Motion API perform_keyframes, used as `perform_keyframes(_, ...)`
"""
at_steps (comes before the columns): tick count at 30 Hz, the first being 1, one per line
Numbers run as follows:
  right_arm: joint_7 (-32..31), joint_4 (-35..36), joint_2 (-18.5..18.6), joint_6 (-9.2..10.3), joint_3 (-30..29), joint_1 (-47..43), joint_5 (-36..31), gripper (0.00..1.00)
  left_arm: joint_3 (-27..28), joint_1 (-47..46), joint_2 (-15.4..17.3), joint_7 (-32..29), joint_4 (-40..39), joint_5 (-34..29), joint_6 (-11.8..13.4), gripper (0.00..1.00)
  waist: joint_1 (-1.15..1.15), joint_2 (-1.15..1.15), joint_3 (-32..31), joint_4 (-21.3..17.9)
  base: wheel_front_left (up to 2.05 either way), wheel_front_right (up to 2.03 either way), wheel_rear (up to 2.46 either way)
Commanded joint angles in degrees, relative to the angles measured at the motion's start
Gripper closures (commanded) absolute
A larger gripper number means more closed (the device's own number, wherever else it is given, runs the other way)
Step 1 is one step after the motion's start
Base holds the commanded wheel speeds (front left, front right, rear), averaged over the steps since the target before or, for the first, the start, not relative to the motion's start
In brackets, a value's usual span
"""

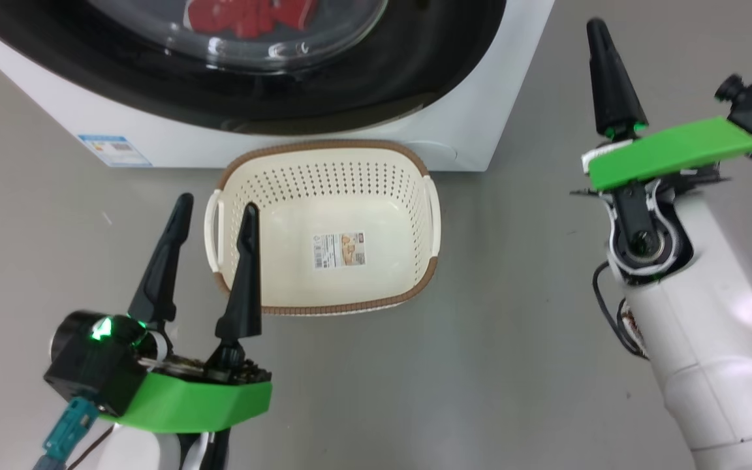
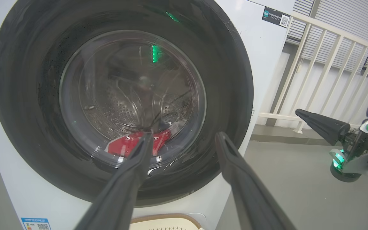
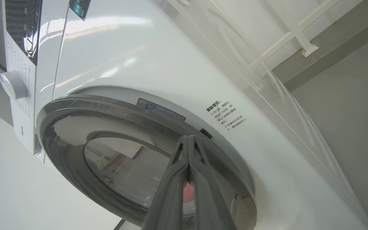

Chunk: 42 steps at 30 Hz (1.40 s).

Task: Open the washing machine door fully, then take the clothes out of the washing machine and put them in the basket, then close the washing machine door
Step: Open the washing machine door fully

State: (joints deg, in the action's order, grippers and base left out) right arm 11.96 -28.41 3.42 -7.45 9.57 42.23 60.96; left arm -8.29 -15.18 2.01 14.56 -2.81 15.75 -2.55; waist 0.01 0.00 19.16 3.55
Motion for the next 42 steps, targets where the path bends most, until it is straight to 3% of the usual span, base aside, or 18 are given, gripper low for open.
perform_keyframes(1, -0.88, 1.19, -0.54, -0.03, 0.74, 1.65, 1.52, 1.0, 1.88, -1.56, 0.87, 0.44, -1.88, -0.31, -0.18, 0.0, 0.0, 0.0, 1.82, 0.82, 0.0, 0.0, 0.0)
perform_keyframes(21, -26.81, -2.57, 3.01, -0.03, -6.61, 16.6, 21.37, 1.0, 1.73, -4.13, 0.87, 0.44, -2.42, -0.62, -0.86, 0.0, 0.0, 0.0, 9.51, 4.29, 0.0, 0.0, 0.0)
perform_keyframes(42, -37.82, -12.1, 4.62, -0.03, -6.14, 30.02, 23.96, 1.0, 1.59, -5.97, 0.87, 0.44, -2.64, -1.58, -1.36, 0.0, 0.0, 0.0, 15.16, 6.37, 0.0, 0.0, 0.0)
